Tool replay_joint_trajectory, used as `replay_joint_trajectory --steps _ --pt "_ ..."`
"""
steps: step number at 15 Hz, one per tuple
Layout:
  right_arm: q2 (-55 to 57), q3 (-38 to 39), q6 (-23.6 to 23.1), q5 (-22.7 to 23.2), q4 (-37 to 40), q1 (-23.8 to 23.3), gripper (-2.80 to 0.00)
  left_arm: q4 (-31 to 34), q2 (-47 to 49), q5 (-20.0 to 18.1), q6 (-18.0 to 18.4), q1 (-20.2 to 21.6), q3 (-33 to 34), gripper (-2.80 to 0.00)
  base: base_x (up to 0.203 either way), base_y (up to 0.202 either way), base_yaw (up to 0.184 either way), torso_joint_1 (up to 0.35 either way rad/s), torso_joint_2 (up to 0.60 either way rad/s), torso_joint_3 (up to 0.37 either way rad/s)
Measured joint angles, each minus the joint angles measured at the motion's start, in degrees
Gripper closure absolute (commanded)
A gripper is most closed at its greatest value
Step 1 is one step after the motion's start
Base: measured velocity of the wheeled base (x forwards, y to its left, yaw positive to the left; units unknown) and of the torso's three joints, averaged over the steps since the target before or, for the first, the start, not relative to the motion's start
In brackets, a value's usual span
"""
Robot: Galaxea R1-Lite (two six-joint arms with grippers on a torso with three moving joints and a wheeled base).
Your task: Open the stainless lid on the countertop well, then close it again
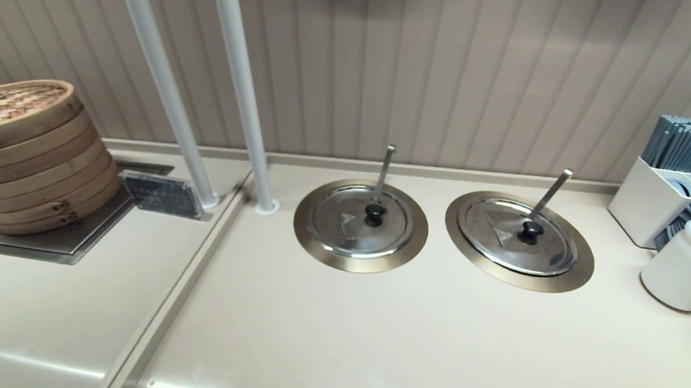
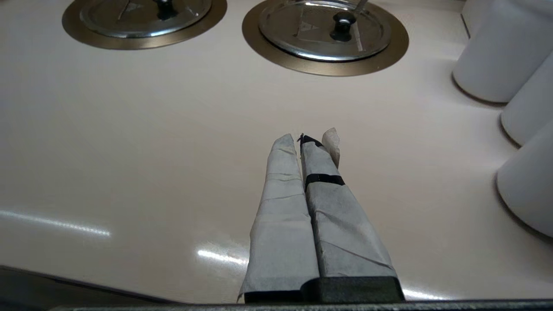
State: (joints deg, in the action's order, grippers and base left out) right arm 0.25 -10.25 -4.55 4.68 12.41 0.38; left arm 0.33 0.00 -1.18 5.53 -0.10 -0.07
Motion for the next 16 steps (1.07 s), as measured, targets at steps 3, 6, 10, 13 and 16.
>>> replay_joint_trajectory --steps 3,6,10,13,16 --pt "-0.27 7.86 0.78 -0.67 -13.35 -0.05 0.0 0.0 0.0 -0.02 -0.05 0.0 -0.02 0.0 0.0 0.0 0.0 0.0 0.0 0.0" --pt "-0.3 9.81 -3.47 -2.94 -12.36 -0.07 0.0 0.01 0.0 -0.02 -0.03 0.0 -0.02 0.0 0.0 0.0 0.0 0.0 0.0 0.0" --pt "-0.27 10.2 0.94 -3.41 -12.43 -0.05 0.0 0.02 0.0 0.0 -0.02 0.0 -0.02 0.0 0.0 0.0 0.0 0.0 0.0 0.0" --pt "-0.27 10.12 1.91 -3.51 -12.41 -0.06 0.0 0.0 0.0 0.04 -0.06 0.0 -0.01 0.0 0.0 0.0 0.0 0.0 0.0 0.0" --pt "-0.25 10.09 2.12 -3.56 -12.41 -0.05 0.0 0.02 0.0 -0.01 -0.02 0.0 -0.02 0.0 0.0 0.0 0.0 0.0 0.0 0.0"
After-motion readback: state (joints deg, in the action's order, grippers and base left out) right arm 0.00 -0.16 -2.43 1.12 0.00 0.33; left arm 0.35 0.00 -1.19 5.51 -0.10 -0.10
